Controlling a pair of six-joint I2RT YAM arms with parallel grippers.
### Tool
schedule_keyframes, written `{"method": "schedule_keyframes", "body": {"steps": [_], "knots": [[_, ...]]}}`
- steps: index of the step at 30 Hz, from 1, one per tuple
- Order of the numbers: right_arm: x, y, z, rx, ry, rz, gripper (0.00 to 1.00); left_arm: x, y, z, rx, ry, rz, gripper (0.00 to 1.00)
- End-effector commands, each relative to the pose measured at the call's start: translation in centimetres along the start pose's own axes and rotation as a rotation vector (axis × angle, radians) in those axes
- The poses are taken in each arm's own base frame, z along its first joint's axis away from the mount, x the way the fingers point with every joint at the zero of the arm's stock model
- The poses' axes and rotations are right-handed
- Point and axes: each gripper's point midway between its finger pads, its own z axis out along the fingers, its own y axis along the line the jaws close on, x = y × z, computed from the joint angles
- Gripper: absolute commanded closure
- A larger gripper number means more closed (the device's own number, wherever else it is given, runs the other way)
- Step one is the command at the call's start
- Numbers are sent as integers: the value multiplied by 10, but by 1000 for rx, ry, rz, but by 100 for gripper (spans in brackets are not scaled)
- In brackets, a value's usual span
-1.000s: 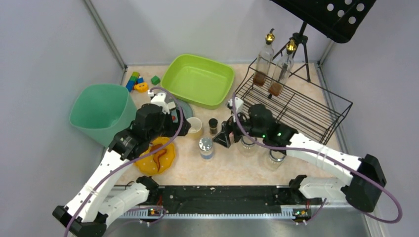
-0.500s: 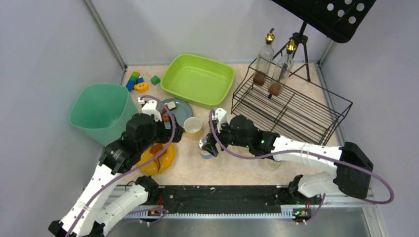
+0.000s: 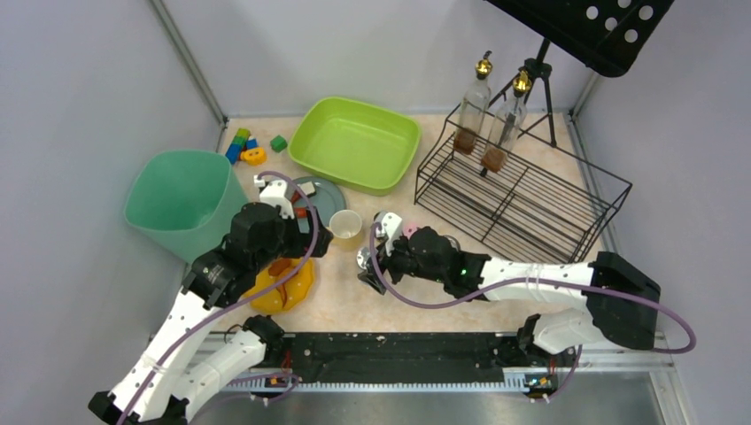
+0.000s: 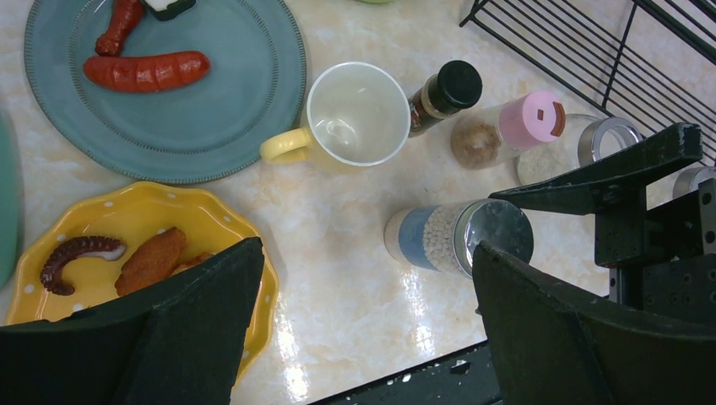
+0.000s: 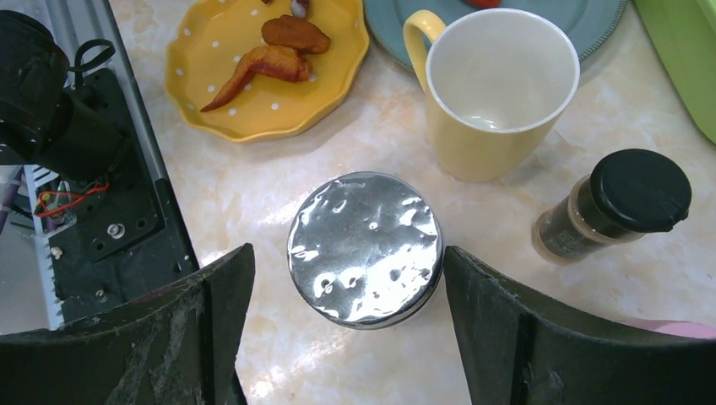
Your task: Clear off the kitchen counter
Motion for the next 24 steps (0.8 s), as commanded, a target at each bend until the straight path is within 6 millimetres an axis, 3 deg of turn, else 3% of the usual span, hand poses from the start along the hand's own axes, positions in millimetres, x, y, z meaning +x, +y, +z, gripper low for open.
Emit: {"method": "schedule_keyframes", "body": {"steps": [1,10,20,24], "knots": [[-10,8,8,-10,-86,-23,19,-8,-6,4,31,-27,14,2],[-5,4,17,41,-95,-24,27,-7,-8,8,36,-22,22,2],[-8,4,17,44,-113,-24,64,-4,-6,12,29,-15,25,2],[-27,7,6,42,-165,-13,69,-4,-4,11,21,-21,27,2]]}}
